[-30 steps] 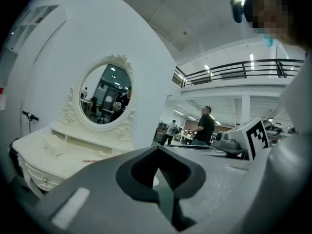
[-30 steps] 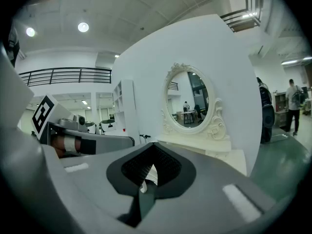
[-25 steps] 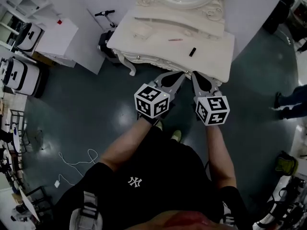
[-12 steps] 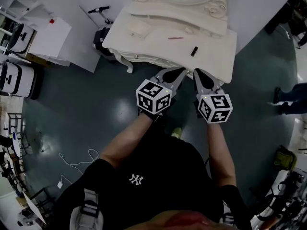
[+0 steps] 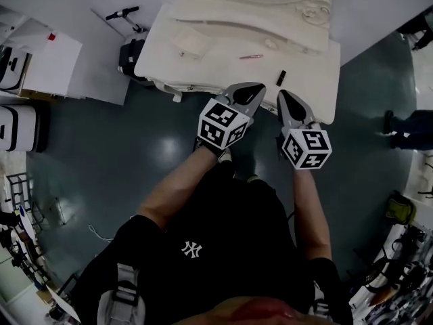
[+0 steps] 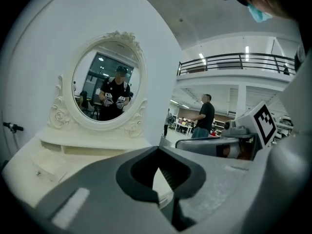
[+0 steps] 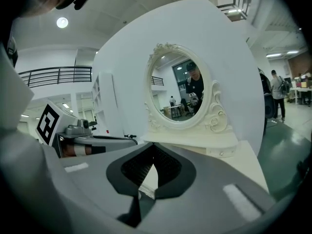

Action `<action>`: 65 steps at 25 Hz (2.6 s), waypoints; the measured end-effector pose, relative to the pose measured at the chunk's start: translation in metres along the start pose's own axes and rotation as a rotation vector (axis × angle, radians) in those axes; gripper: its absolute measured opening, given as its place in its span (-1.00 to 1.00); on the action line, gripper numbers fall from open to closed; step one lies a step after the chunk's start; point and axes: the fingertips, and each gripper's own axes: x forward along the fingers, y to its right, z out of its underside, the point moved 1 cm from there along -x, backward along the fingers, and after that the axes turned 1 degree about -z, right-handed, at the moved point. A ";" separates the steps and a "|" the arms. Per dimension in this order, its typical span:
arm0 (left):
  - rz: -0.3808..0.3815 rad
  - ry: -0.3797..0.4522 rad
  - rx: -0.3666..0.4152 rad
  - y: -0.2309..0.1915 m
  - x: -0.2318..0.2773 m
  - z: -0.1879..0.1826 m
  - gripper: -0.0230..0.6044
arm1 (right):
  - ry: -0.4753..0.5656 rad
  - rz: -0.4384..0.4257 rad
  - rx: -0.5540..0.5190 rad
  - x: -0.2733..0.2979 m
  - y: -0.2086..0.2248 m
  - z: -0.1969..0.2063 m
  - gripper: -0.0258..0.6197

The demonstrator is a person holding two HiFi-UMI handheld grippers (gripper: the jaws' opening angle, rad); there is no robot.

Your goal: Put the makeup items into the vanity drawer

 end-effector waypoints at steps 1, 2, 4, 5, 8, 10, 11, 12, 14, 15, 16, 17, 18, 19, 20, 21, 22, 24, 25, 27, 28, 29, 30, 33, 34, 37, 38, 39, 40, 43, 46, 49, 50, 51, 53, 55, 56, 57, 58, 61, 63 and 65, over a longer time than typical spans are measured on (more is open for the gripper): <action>0.007 -0.013 0.010 -0.009 0.005 0.002 -0.92 | -0.004 0.011 0.005 0.009 0.002 0.001 -0.85; 0.013 -0.026 0.018 -0.018 0.009 0.004 -0.92 | -0.008 0.020 0.009 0.017 0.003 0.001 -0.85; 0.021 -0.053 0.034 -0.034 0.017 0.009 -0.92 | -0.014 0.036 0.016 0.030 0.004 0.002 -0.85; 0.020 -0.066 0.041 -0.043 0.021 0.012 -0.92 | -0.017 0.041 0.019 0.036 0.004 0.003 -0.85; 0.005 -0.100 0.056 -0.068 0.033 0.022 -0.92 | -0.027 0.051 0.026 0.055 0.011 0.006 -0.85; -0.006 -0.118 0.067 -0.083 0.043 0.028 -0.92 | -0.034 0.053 0.032 0.069 0.019 0.007 -0.85; -0.009 -0.128 0.073 -0.090 0.048 0.030 -0.93 | -0.038 0.052 0.035 0.077 0.023 0.008 -0.85; -0.012 -0.137 0.080 -0.097 0.053 0.032 -0.92 | -0.044 0.049 0.036 0.085 0.026 0.010 -0.85; -0.017 -0.155 0.094 -0.109 0.065 0.038 -0.92 | -0.058 0.041 0.036 0.101 0.033 0.014 -0.85; -0.021 -0.163 0.103 -0.115 0.072 0.041 -0.92 | -0.065 0.035 0.039 0.108 0.038 0.016 -0.85; -0.027 -0.172 0.114 -0.122 0.078 0.045 -0.92 | -0.071 0.030 0.043 0.115 0.043 0.018 -0.85; -0.034 -0.183 0.123 -0.129 0.085 0.050 -0.92 | -0.078 0.026 0.047 0.122 0.049 0.020 -0.85; -0.040 -0.195 0.129 -0.136 0.092 0.054 -0.92 | -0.084 0.021 0.049 0.129 0.054 0.022 -0.85; -0.044 -0.208 0.135 -0.142 0.100 0.057 -0.92 | -0.092 0.018 0.049 0.136 0.061 0.023 -0.85; -0.046 -0.221 0.141 -0.148 0.107 0.061 -0.92 | -0.100 0.014 0.048 0.144 0.067 0.025 -0.85; -0.046 -0.234 0.146 -0.153 0.115 0.065 -0.92 | -0.109 0.009 0.048 0.152 0.074 0.026 -0.85; -0.046 -0.246 0.149 -0.158 0.122 0.069 -0.92 | -0.118 0.003 0.048 0.159 0.079 0.028 -0.85; -0.050 -0.270 0.155 -0.169 0.136 0.078 -0.92 | -0.137 -0.011 0.047 0.173 0.090 0.033 -0.85; -0.054 -0.281 0.156 -0.174 0.143 0.082 -0.92 | -0.146 -0.019 0.046 0.179 0.095 0.035 -0.85; -0.057 -0.301 0.161 -0.184 0.156 0.091 -0.92 | -0.162 -0.033 0.049 0.191 0.105 0.039 -0.85; -0.056 -0.314 0.167 -0.188 0.162 0.097 -0.92 | -0.169 -0.039 0.051 0.195 0.109 0.041 -0.85; -0.054 -0.330 0.174 -0.192 0.167 0.102 -0.91 | -0.176 -0.046 0.053 0.200 0.113 0.043 -0.85; -0.052 -0.348 0.183 -0.195 0.171 0.108 -0.88 | -0.183 -0.053 0.054 0.204 0.117 0.046 -0.85; -0.040 -0.415 0.218 -0.204 0.183 0.127 -0.82 | -0.207 -0.074 0.060 0.218 0.127 0.052 -0.85; -0.035 -0.437 0.233 -0.206 0.186 0.132 -0.81 | -0.214 -0.080 0.064 0.222 0.130 0.055 -0.85; -0.021 -0.495 0.284 -0.212 0.194 0.147 -0.79 | -0.234 -0.096 0.075 0.232 0.139 0.060 -0.85; -0.018 -0.513 0.302 -0.214 0.196 0.152 -0.79 | -0.241 -0.101 0.077 0.235 0.142 0.062 -0.85; -0.016 -0.531 0.319 -0.216 0.199 0.156 -0.78 | -0.247 -0.105 0.080 0.238 0.145 0.064 -0.85; -0.012 -0.547 0.335 -0.218 0.201 0.160 -0.77 | -0.252 -0.109 0.081 0.241 0.149 0.065 -0.85; 0.010 -0.595 0.371 -0.223 0.207 0.171 -0.75 | -0.263 -0.113 0.088 0.249 0.158 0.068 -0.85; 0.032 -0.637 0.389 -0.225 0.209 0.182 -0.74 | -0.275 -0.116 0.093 0.253 0.161 0.070 -0.85; 0.027 -0.657 0.388 -0.228 0.211 0.189 -0.74 | -0.285 -0.119 0.090 0.254 0.163 0.072 -0.85; 0.026 -0.660 0.386 -0.229 0.212 0.190 -0.74 | -0.288 -0.119 0.091 0.255 0.163 0.072 -0.85; 0.028 -0.662 0.384 -0.229 0.213 0.191 -0.74 | -0.290 -0.117 0.092 0.255 0.164 0.072 -0.85; 0.034 -0.661 0.384 -0.230 0.213 0.192 -0.74 | -0.294 -0.111 0.094 0.255 0.166 0.073 -0.85; 0.035 -0.653 0.366 -0.229 0.213 0.193 -0.77 | -0.298 -0.106 0.094 0.255 0.167 0.074 -0.85; 0.030 -0.647 0.350 -0.230 0.213 0.193 -0.77 | -0.299 -0.104 0.095 0.255 0.168 0.074 -0.85; 0.022 -0.641 0.331 -0.231 0.213 0.193 -0.77 | -0.298 -0.104 0.095 0.255 0.168 0.074 -0.85; 0.010 -0.635 0.313 -0.232 0.213 0.193 -0.78 | -0.297 -0.106 0.094 0.255 0.168 0.073 -0.85; -0.027 -0.611 0.259 -0.237 0.209 0.187 -0.78 | -0.292 -0.113 0.085 0.257 0.163 0.069 -0.85; -0.058 -0.588 0.223 -0.242 0.206 0.180 -0.78 | -0.289 -0.122 0.078 0.259 0.158 0.066 -0.85; -0.096 -0.559 0.189 -0.248 0.201 0.171 -0.78 | -0.285 -0.136 0.070 0.262 0.152 0.064 -0.85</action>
